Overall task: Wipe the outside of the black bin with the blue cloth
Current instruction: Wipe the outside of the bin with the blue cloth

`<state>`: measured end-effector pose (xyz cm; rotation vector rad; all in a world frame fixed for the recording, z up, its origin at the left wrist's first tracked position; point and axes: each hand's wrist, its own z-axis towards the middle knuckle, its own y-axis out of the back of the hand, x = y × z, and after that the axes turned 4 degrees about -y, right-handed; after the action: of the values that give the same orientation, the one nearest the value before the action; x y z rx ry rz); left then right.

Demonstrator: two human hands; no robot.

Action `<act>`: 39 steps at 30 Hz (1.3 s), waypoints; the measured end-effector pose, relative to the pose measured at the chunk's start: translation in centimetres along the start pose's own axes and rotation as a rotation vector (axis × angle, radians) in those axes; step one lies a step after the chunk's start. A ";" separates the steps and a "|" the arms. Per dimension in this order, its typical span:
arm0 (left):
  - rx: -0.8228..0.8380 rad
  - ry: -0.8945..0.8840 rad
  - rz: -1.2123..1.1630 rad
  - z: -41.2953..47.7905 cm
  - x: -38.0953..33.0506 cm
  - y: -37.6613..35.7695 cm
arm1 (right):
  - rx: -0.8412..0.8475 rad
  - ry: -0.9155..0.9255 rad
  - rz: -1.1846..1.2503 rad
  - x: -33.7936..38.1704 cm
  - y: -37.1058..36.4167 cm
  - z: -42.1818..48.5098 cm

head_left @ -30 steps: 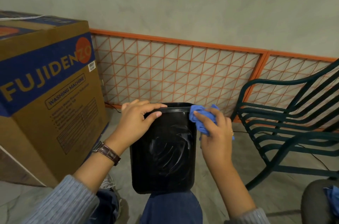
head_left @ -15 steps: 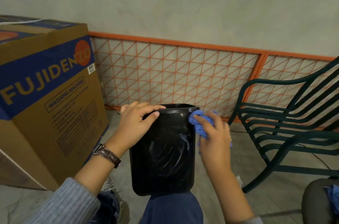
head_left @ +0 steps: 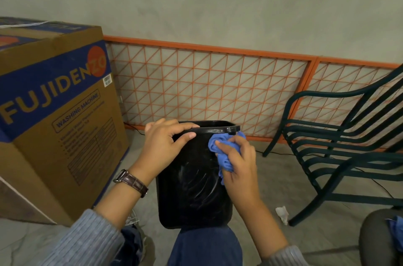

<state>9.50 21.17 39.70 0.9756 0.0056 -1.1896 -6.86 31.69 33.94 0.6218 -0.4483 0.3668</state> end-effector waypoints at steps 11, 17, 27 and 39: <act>0.034 0.020 0.042 0.9 -0.6 -0.4 | -0.127 -0.038 -0.058 0.0 -1.6 -1.4; 0.036 0.034 0.012 0.7 0.0 -0.3 | -0.146 -0.171 0.087 -1.7 -0.9 -1.1; 0.065 0.048 -0.013 0.8 0.5 -0.1 | -0.054 -0.036 0.052 -1.6 0.0 -0.4; 0.055 0.058 0.031 0.8 0.4 -0.6 | -0.067 -0.023 -0.015 -1.9 -0.9 0.3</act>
<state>8.88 20.30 39.62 1.0553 0.0036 -1.1373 -8.17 30.40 32.78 0.5649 -0.4760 0.3294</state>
